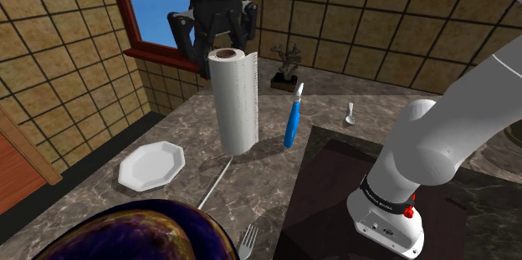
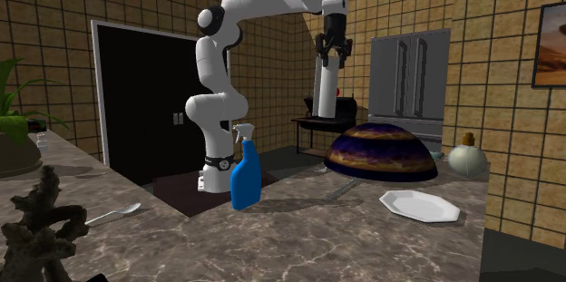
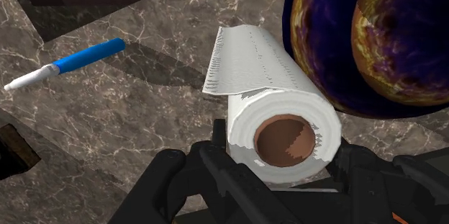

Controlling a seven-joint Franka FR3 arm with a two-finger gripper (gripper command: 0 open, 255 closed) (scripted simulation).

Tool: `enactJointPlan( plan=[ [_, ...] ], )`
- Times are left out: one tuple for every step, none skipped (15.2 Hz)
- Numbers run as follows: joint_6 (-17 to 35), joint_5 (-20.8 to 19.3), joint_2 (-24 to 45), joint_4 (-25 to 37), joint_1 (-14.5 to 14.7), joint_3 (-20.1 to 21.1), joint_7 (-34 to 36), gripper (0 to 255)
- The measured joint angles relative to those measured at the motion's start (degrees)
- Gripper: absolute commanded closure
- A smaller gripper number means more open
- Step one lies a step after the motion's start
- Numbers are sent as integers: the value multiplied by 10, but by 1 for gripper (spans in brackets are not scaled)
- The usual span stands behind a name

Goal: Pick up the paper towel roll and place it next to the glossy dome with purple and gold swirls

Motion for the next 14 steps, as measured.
enactJointPlan(
  plan=[
    [6, 2, -3, -9, 1, 0, 0, 255],
    [15, 3, -7, -21, 2, -1, -2, 255],
    [23, 4, -9, -32, 2, -1, -2, 255],
    [31, 6, -12, -43, 3, -1, -3, 255],
    [38, 6, -13, -50, 3, 0, -2, 255],
    [46, 7, -14, -58, 4, 0, -3, 255],
    [52, 8, -16, -67, 4, 0, -3, 255],
    [61, 8, -17, -76, 5, 1, -3, 255],
    [69, 9, -18, -86, 6, 2, -2, 255],
    [75, 10, -19, -92, 6, 2, -3, 255],
    [83, 10, -20, -101, 6, 3, -3, 255],
    [92, 12, -22, -112, 7, 3, -3, 255],
    [99, 13, -23, -120, 8, 3, -3, 255],
    [105, 14, -25, -128, 8, 3, -4, 255]
  ],
)
